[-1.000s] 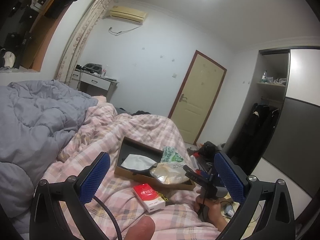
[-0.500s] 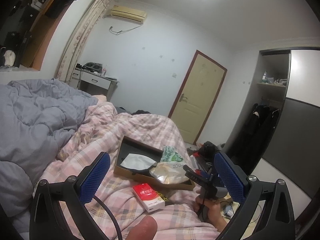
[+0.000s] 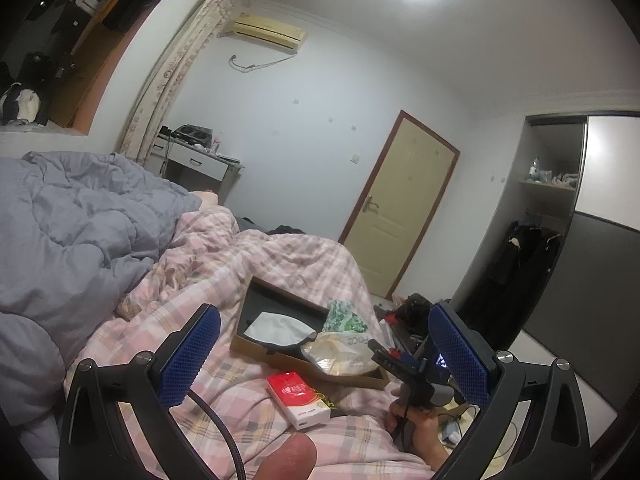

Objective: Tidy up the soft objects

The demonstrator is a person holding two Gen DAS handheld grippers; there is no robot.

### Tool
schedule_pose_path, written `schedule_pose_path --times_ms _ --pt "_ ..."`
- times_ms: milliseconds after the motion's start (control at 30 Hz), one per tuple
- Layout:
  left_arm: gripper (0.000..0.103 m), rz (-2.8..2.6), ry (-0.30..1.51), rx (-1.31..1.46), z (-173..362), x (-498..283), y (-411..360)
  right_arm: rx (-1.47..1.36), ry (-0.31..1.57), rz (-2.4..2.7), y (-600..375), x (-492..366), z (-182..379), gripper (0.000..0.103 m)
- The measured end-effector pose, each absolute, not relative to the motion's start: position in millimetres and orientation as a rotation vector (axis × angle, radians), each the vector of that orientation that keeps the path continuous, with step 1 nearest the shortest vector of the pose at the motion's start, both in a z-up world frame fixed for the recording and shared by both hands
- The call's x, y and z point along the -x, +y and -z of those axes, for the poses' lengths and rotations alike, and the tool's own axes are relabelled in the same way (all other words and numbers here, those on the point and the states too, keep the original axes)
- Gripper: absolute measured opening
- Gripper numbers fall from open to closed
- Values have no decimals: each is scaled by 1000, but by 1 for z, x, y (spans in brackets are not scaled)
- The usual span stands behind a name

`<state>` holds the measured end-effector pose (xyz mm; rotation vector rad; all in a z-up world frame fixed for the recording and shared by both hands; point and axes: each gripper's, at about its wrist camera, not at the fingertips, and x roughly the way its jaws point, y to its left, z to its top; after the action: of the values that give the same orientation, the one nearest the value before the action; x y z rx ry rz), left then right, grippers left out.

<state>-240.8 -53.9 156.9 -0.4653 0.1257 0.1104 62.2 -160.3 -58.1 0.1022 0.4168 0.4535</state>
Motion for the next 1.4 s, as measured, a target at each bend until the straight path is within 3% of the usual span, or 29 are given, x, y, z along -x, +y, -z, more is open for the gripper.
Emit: schedule_pose_path --times_ms 400,900,1400 --pt "103 -83 85 417 -153 230 -49 -104 416 -454 -161 -62 58 101" --pt "103 -327 -59 419 -78 127 73 -86 419 -455 -160 -62 57 101" --pt "103 -374 113 301 -15 63 58 -90 419 -456 -160 -62 57 101"
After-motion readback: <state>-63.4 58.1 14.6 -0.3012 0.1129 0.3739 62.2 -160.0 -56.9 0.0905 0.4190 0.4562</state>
